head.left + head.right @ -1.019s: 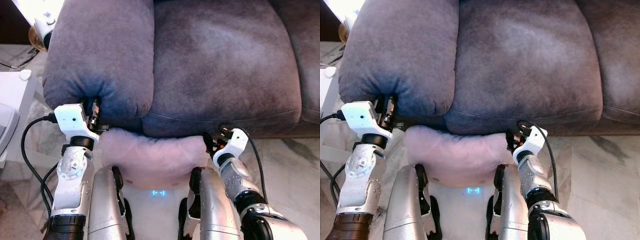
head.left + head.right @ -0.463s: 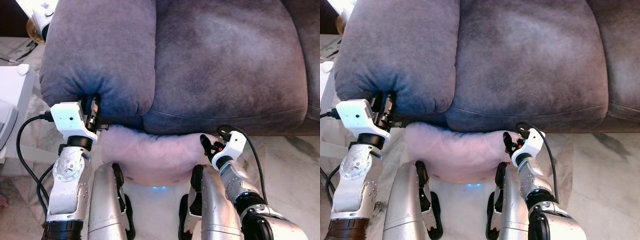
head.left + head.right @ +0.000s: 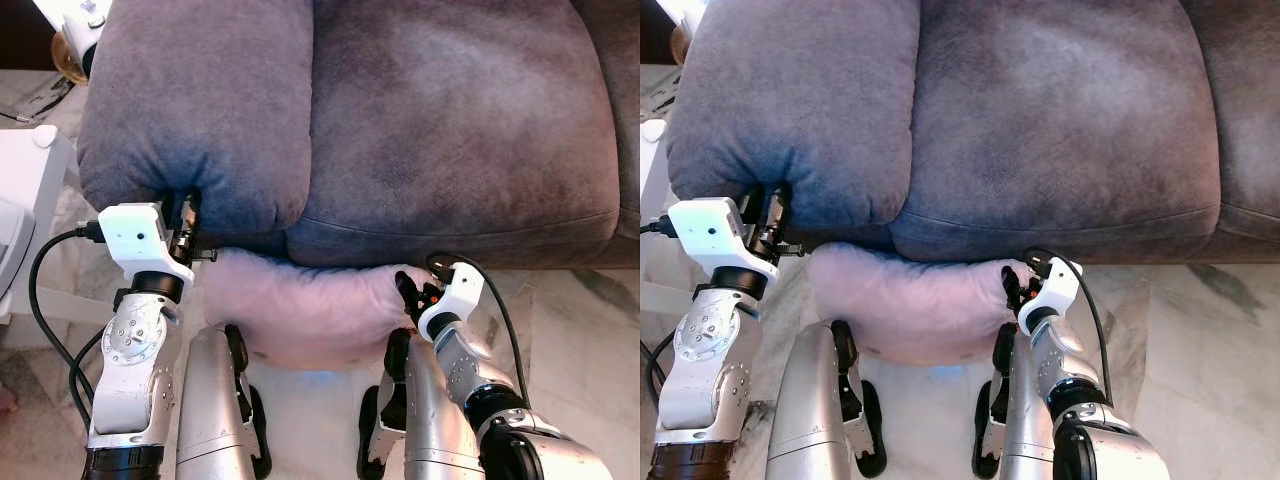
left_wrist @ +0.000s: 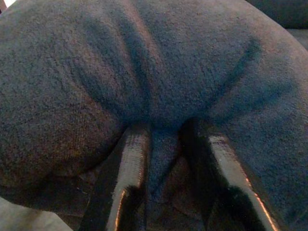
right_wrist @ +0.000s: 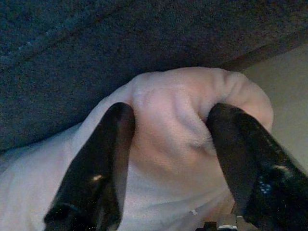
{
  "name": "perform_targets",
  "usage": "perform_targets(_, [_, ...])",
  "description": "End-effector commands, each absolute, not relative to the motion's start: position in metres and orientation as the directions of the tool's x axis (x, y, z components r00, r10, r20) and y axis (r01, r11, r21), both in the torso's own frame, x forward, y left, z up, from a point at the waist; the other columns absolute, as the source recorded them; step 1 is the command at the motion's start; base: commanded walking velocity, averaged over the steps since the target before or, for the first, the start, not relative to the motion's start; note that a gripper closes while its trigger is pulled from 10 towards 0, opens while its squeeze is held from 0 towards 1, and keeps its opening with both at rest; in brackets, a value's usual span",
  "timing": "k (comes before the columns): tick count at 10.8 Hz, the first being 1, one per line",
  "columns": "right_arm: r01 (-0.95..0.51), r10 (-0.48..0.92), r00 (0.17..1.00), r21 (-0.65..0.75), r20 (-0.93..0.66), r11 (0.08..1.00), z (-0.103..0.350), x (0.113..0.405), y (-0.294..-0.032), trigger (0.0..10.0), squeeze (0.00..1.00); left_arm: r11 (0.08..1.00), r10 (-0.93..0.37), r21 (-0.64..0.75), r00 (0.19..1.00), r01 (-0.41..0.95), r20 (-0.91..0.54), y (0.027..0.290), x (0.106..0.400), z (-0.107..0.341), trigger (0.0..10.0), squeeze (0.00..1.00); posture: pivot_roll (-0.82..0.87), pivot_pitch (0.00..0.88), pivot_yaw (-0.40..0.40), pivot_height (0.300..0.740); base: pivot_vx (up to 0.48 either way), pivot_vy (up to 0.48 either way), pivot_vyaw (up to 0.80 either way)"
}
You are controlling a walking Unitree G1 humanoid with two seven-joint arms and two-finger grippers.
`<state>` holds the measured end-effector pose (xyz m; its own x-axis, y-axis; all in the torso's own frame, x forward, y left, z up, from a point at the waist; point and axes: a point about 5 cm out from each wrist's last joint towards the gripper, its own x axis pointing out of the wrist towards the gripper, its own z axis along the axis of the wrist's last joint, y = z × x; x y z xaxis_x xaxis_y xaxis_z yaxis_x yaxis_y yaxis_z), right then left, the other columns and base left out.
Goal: Move the pillow to the sofa from floor
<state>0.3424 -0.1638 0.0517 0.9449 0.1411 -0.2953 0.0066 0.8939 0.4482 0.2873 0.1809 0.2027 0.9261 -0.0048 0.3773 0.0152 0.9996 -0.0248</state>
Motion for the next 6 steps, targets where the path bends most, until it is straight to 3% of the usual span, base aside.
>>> perform_targets(1, [0.023,0.162,0.915,0.449,-0.370,0.893,0.0310,0.3280,-0.1581,0.0,0.00,0.999,-0.003,-0.034,0.981,0.010,0.195,0.1830,0.2875,0.1676,10.0,0.00,0.22,0.501,-0.006,0.523,0.000,0.000,0.00])
perform_targets(6, [0.017,0.169,0.913,0.447,-0.373,0.895,0.0279,0.3252,-0.1576,0.0,0.00,0.999,-0.010,-0.036,0.984,0.016,0.177,0.1807,0.2881,0.1664,10.0,0.00,0.22,0.497,-0.007,0.523,0.000,0.000,0.00])
